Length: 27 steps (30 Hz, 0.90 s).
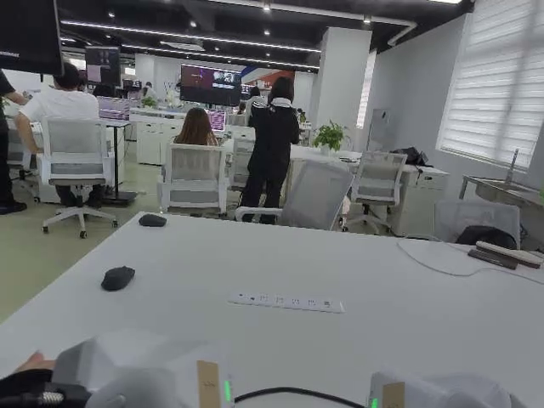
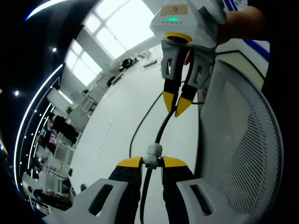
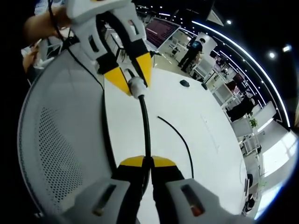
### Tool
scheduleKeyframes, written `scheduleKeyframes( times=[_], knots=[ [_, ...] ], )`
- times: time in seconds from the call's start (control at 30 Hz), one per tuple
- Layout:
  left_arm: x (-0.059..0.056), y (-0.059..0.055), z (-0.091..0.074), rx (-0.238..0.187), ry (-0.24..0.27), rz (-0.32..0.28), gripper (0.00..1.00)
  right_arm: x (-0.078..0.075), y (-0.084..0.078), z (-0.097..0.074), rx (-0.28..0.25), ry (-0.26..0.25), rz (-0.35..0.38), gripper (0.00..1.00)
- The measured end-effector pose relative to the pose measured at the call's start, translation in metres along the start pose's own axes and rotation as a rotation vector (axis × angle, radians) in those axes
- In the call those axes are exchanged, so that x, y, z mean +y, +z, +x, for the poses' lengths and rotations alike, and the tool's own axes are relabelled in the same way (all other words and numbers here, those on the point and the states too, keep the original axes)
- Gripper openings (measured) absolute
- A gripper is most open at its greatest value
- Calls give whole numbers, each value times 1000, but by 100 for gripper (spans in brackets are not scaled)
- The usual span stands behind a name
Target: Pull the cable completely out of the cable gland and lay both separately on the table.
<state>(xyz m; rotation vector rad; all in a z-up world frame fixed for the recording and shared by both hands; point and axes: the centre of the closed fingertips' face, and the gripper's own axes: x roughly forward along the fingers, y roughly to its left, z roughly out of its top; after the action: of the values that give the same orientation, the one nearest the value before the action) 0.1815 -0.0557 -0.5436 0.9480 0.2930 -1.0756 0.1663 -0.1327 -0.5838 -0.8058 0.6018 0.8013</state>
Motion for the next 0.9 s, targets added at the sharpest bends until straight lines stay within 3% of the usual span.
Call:
scheduleKeyframes(
  times=[0.17, 0.37, 0.47, 0.57, 0.67, 0.77, 0.9],
  knots=[
    [0, 0, -1, 1, 4, 3, 16, -1, -12, -1, 30, -8, 14, 3],
    [-1, 3, -3, -2, 5, 11, 16, 5, -14, 1, 44, 1, 21, 7],
    [-2, 3, -3, -1, 4, 6, 16, 4, -2, 1, 11, -8, 31, 16],
    [-4, 3, -3, -2, 5, 5, 16, 5, 23, 3, -74, -5, 41, 17],
    [-7, 4, -3, -2, 2, 7, 16, 12, 45, 6, -113, 8, -37, 18],
    [-9, 7, -3, -6, 0, 14, 16, 17, 59, 8, -141, 7, -83, 16],
    [-12, 7, -4, -4, -1, 17, 16, 17, 66, 5, -168, -4, -121, 3]
  ],
)
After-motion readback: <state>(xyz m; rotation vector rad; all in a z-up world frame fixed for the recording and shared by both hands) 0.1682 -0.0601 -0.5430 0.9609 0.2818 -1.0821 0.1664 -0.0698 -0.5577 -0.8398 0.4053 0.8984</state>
